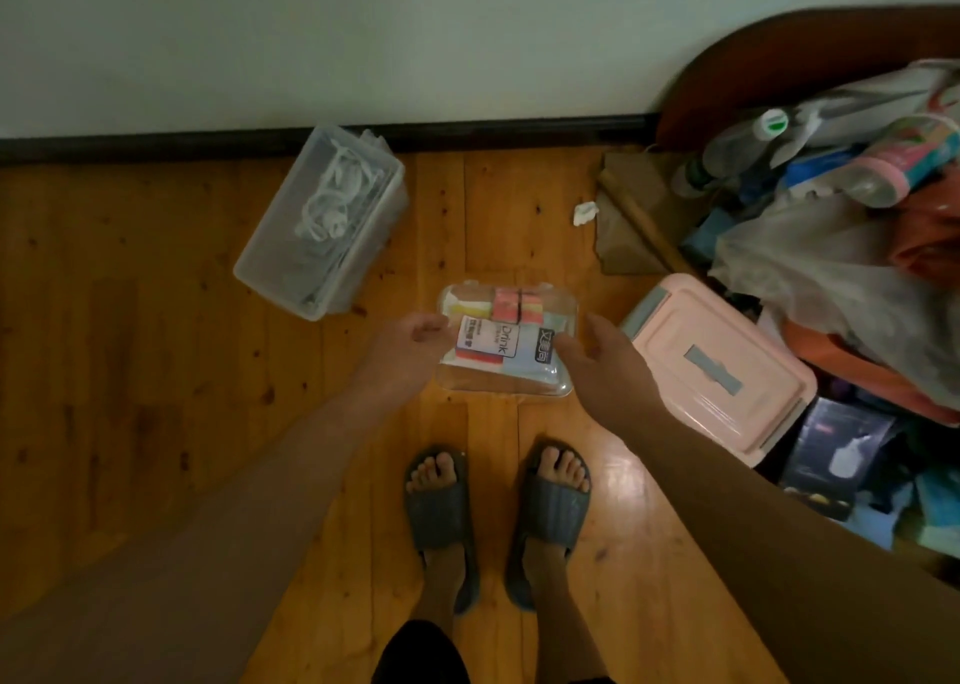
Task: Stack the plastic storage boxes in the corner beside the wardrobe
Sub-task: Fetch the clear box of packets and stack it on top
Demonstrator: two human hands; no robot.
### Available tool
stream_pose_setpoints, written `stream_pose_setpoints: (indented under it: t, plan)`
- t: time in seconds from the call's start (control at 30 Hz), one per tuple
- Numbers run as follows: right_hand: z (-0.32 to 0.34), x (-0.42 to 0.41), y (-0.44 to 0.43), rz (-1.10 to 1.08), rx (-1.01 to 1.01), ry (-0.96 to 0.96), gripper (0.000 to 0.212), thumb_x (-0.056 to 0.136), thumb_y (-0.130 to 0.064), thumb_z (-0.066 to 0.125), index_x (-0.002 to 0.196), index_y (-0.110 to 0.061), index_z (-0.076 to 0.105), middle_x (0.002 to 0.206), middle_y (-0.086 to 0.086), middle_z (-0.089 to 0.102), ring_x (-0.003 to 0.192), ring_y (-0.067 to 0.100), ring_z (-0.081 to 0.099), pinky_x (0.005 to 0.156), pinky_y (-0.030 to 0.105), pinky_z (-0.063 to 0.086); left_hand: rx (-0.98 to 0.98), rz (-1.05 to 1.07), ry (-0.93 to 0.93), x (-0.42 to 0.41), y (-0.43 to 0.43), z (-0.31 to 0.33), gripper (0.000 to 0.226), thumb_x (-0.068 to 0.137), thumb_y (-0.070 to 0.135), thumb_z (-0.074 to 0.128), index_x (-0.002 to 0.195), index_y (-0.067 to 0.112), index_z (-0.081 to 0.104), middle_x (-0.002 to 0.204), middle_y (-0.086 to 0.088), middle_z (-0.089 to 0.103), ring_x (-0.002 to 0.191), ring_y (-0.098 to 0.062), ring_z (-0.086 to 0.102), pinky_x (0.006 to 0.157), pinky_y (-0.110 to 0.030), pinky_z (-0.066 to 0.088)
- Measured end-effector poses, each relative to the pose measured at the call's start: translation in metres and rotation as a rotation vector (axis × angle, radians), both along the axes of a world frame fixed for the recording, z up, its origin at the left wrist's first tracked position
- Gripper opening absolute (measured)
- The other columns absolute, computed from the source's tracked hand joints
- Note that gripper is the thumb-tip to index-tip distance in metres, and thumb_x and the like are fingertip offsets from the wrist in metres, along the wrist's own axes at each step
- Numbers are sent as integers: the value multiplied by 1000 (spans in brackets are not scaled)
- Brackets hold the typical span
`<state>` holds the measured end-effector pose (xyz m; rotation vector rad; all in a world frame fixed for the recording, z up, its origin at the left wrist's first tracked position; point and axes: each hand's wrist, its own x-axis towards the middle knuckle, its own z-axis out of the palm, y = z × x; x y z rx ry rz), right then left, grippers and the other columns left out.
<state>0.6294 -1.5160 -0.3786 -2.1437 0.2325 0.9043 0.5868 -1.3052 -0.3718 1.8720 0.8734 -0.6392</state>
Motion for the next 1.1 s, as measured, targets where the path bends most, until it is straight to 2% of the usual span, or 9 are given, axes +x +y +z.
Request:
stream_pose_setpoints:
  t: [0.13, 0.2, 0.23, 0.3, 0.37, 0.57, 0.77, 0.93, 1.1]
  plan:
    - [-44, -2, 3, -28, 31, 25, 6, 96, -41, 50, 91, -44, 47, 81, -28, 53, 67, -30, 48, 43, -4, 31, -18, 8, 89, -8, 7, -51, 11, 94, 31, 57, 105, 35, 57, 91, 20, 55, 77, 5, 50, 56, -13, 36]
    - [-64, -3, 1, -62, 23, 25, 9, 96, -39, 50, 88, -42, 48, 83, -27, 53, 70, -21, 55, 44, 0, 37, -30, 34, 111, -9, 8, -72, 9, 93, 30, 58, 92, 38, 55, 84, 25, 53, 73, 7, 51, 51, -9, 37]
    - [-74, -4, 1, -60, 12, 33, 2, 96, -41, 49, 94, -42, 49, 88, -24, 56, 73, -11, 58, 49, 5, 42, -35, 46, 118, -10, 9, -82, 12, 93, 30, 59, 87, 39, 55, 82, 27, 53, 71, 7, 52, 46, -6, 37]
    - [-95, -5, 2, -58, -26, 53, 26, 93, -48, 48, 116, -36, 48, 110, -9, 59, 93, 6, 58, 74, 27, 52, -38, 85, 128, -12, 11, -102, 19, 92, 29, 61, 78, 41, 56, 76, 28, 56, 68, 6, 55, 40, -3, 38]
    - [-109, -6, 2, -59, -82, 72, 47, 90, -54, 47, 130, -30, 42, 126, -1, 56, 111, 22, 55, 92, 49, 47, -49, 94, 133, -12, 12, -121, 20, 90, 28, 61, 75, 41, 58, 72, 28, 62, 70, 5, 59, 49, -8, 43]
    - [-149, -5, 6, -35, -71, 92, 50, 90, -51, 47, 134, -28, 40, 127, -1, 57, 116, 25, 52, 98, 51, 42, -90, 127, 174, -11, 13, -173, 17, 84, 27, 67, 99, 31, 59, 103, 7, 66, 95, -15, 66, 83, -36, 57]
    - [-174, -9, 13, -126, -48, 85, 58, 89, -43, 53, 140, -25, 33, 137, 1, 47, 124, 24, 46, 98, 49, 45, -34, 166, 127, -14, 8, -195, 33, 89, 28, 66, 108, 41, 44, 89, 24, 47, 96, -13, 57, 70, -26, 52]
    - [-193, -5, 10, -204, -92, 63, 61, 86, -46, 59, 136, -19, 36, 129, 4, 52, 116, 27, 51, 94, 49, 47, -85, 260, 227, -8, 13, -216, 67, 87, 38, 68, 145, 26, 36, 136, 4, 51, 116, -23, 57, 90, -44, 54]
    - [-203, -3, 7, -341, -16, 166, 65, 84, -51, 62, 135, -19, 36, 124, 1, 55, 112, 23, 53, 93, 44, 47, -155, 308, 242, -4, 12, -228, 56, 87, 42, 66, 135, 25, 43, 116, 3, 65, 91, -13, 66, 57, -24, 49]
